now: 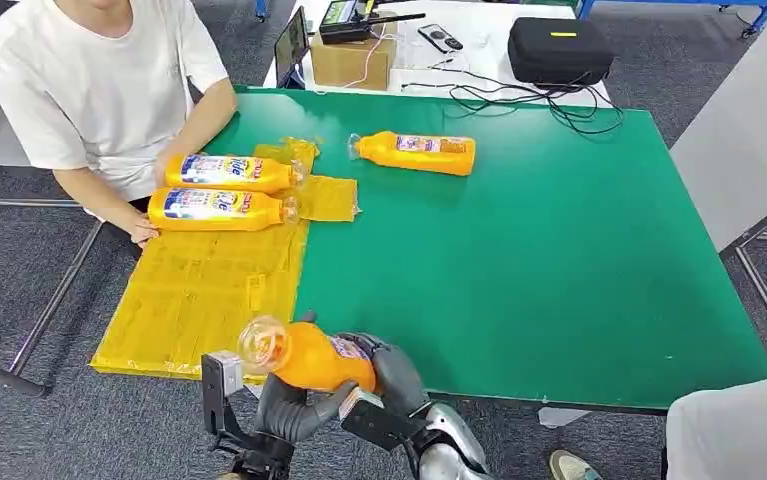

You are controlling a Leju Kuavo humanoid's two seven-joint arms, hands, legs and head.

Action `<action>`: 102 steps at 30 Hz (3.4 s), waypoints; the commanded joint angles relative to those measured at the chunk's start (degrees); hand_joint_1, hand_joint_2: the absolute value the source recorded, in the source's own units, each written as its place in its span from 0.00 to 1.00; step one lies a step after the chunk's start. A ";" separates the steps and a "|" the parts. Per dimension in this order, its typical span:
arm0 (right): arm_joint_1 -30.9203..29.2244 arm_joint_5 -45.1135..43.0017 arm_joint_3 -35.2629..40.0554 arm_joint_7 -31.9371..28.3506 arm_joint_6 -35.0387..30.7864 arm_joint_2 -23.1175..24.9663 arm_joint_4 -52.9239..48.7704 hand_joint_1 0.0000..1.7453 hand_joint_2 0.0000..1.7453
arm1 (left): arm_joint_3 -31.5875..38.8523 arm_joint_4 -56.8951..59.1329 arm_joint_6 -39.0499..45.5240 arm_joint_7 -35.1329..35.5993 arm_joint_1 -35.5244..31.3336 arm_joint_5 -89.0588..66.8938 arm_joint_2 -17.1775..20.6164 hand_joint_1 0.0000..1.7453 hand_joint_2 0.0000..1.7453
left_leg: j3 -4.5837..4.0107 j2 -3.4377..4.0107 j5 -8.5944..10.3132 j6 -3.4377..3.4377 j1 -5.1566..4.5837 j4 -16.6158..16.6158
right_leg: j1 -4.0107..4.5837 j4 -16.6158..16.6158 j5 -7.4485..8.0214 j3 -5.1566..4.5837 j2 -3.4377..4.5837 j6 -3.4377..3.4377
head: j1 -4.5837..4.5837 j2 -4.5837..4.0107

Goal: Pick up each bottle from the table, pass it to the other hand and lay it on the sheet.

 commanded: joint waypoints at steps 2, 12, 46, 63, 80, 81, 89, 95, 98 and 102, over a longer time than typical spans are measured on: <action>-3.42 -0.59 5.56 -0.59 0.81 0.21 7.89 1.00 1.00 | -1.85 1.12 0.67 0.17 -2.34 0.66 1.36 0.00 1.00 | 0.15 0.02 -0.03 -0.06 0.02 -0.04 | 0.02 -0.05 -0.02 0.14 -0.02 -0.10 | -0.02 0.00; -5.33 -1.69 6.80 1.61 0.15 2.22 8.48 0.01 0.00 | 1.03 1.75 -0.14 0.08 -2.63 4.54 -0.32 1.00 1.00 | 0.22 0.09 -0.07 -0.06 0.07 -0.02 | 0.09 -0.04 -0.04 0.18 0.02 -0.12 | -0.02 0.00; 11.27 -11.33 -22.31 -6.16 -10.64 -4.71 -24.04 0.00 0.00 | 15.63 10.77 6.16 -2.18 -11.45 -0.76 -3.22 1.00 1.00 | 0.19 -0.41 0.01 -0.04 0.01 -0.03 | 0.03 -0.05 -0.11 0.30 -0.48 -0.12 | 0.00 0.00; 12.17 -14.50 -28.15 -11.26 -6.73 0.14 -18.45 0.00 0.00 | 17.52 36.81 10.73 9.59 -26.09 -68.55 4.16 1.00 1.00 | 0.21 0.00 0.09 -0.10 0.05 -0.13 | 0.08 -0.11 0.08 0.13 -0.08 -0.17 | -0.02 0.00; 10.64 -15.01 -26.59 -10.79 -3.97 1.72 -13.64 0.00 0.00 | 19.91 58.91 -2.04 22.20 -36.85 -85.50 6.36 0.25 1.00 | 0.29 0.26 0.13 -0.10 0.04 -0.08 | 0.06 0.02 0.18 0.17 0.10 -0.25 | -0.02 0.00; 10.56 -15.04 -26.59 -10.81 -3.98 1.84 -13.44 0.00 0.00 | 19.99 59.42 -2.54 22.47 -37.15 -85.68 6.58 0.20 1.00 | 0.41 0.34 0.12 -0.13 0.06 -0.11 | 0.09 0.01 0.18 0.24 0.16 -0.32 | 0.00 0.00; 10.08 -15.15 -26.99 -11.20 -4.35 1.96 -11.62 0.00 0.00 | 22.28 61.65 -8.61 22.18 -38.42 -84.13 8.00 0.00 1.00 | 0.75 0.48 0.15 -0.17 0.09 -0.17 | 0.13 -0.03 0.24 0.54 0.28 -0.39 | -0.02 0.00; 10.07 -15.32 -27.13 -11.94 -4.79 1.66 -10.87 0.00 0.00 | 27.38 56.50 -16.78 11.08 -35.46 -72.68 7.62 0.00 1.00 | 0.95 0.40 0.11 -0.15 0.02 -0.18 | 0.06 0.01 0.20 0.73 0.22 -0.29 | 0.00 0.00; 10.20 -15.39 -27.09 -12.25 -4.91 1.53 -10.74 0.00 0.00 | 26.75 52.84 -17.73 9.07 -34.01 -69.56 7.54 0.00 1.00 | 0.93 0.32 0.14 -0.16 0.01 -0.17 | 0.04 0.04 0.16 0.75 0.14 -0.27 | -0.02 0.00; 10.55 -15.36 -27.12 -12.53 -5.26 1.36 -11.00 0.00 0.00 | 25.52 44.75 -16.68 5.59 -31.27 -63.22 7.24 0.00 1.00 | 0.91 0.19 0.15 -0.18 0.03 -0.16 | 0.06 0.02 0.15 0.78 0.11 -0.32 | -0.02 0.00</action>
